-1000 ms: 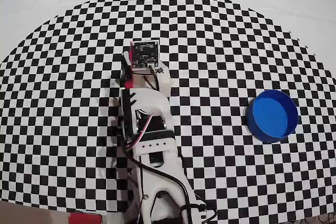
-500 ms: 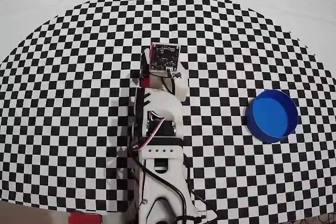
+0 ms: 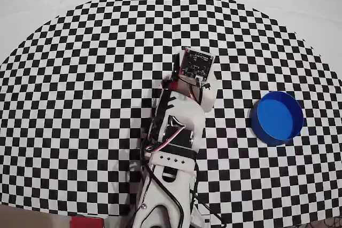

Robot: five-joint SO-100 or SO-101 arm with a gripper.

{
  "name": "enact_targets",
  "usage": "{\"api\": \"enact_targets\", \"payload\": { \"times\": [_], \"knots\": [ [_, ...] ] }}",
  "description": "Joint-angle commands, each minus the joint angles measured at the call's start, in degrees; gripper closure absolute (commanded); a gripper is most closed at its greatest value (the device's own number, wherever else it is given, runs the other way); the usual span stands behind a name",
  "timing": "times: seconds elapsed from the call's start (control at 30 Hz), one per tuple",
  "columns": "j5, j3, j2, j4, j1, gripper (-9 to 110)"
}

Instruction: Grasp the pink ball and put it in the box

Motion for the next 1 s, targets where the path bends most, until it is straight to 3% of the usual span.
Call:
{"api": "enact_targets", "payload": {
  "times": [0.0, 0.97],
  "knots": [
    [-0.35, -0.35, 1.93, 0.18, 2.90, 101],
    [-0.35, 1.85, 8.00, 4.75, 21.62, 101]
  ]
}}
